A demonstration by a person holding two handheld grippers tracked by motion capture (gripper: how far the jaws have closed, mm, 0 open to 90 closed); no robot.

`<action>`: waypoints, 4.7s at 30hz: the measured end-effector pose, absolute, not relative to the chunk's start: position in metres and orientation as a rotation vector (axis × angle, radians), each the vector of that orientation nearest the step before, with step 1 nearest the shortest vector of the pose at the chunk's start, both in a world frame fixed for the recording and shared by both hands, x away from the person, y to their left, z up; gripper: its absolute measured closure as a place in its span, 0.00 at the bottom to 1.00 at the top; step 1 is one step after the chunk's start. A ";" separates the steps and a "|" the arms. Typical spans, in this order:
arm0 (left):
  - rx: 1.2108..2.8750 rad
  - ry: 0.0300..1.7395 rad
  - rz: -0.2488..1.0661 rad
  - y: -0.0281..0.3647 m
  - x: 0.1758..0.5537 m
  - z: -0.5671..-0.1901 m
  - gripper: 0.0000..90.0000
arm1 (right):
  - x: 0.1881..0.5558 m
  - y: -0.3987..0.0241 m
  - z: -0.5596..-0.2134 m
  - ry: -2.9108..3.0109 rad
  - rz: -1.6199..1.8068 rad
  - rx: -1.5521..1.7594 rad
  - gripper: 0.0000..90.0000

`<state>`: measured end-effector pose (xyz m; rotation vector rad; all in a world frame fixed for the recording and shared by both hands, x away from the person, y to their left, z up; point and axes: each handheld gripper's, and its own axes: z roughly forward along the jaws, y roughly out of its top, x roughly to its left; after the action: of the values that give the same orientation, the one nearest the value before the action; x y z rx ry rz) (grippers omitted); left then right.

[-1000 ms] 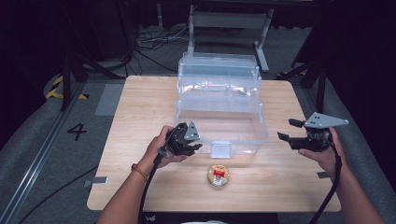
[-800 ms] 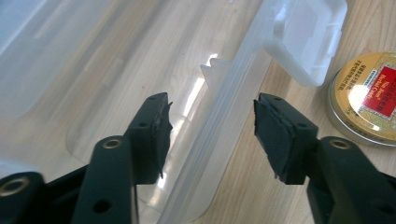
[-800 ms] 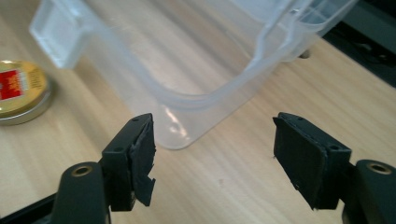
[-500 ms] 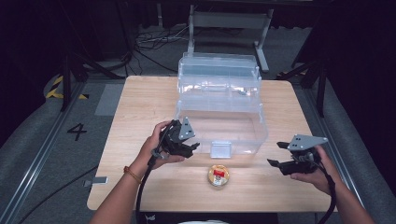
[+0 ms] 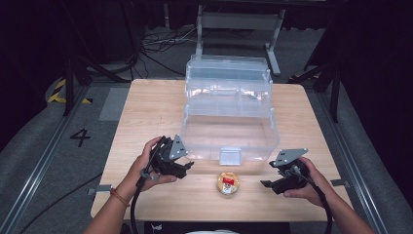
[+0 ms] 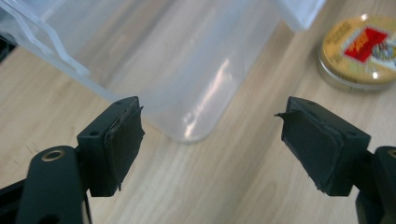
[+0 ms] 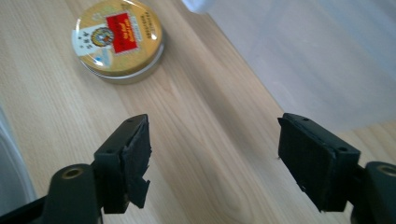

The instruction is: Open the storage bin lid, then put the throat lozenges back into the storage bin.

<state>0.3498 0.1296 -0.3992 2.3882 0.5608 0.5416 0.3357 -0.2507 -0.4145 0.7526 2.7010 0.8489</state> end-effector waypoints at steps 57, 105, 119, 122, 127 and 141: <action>2.261 0.812 0.314 0.206 0.354 -0.482 0.20 | 0.342 -0.118 -0.455 2.904 0.593 0.507 0.22; 2.263 0.803 0.302 0.206 0.356 -0.482 0.20 | 0.340 -0.167 -0.430 2.995 0.464 0.257 0.23; 2.268 0.794 0.297 0.206 0.357 -0.482 0.19 | 0.339 -0.184 -0.415 2.989 0.474 0.256 0.23; 2.269 0.794 0.297 0.206 0.357 -0.482 0.19 | 0.339 -0.186 -0.411 2.987 0.491 0.256 0.23; 2.269 0.792 0.300 0.206 0.357 -0.482 0.19 | 0.337 -0.190 -0.406 2.977 0.496 0.232 0.23; 2.268 0.799 0.304 0.206 0.357 -0.482 0.18 | 0.346 -0.195 -0.370 2.931 0.542 0.218 0.23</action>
<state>0.3568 0.2057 -0.4822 2.2682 0.7987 0.3042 0.3459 -0.1950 -0.3697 0.2180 2.9314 0.5417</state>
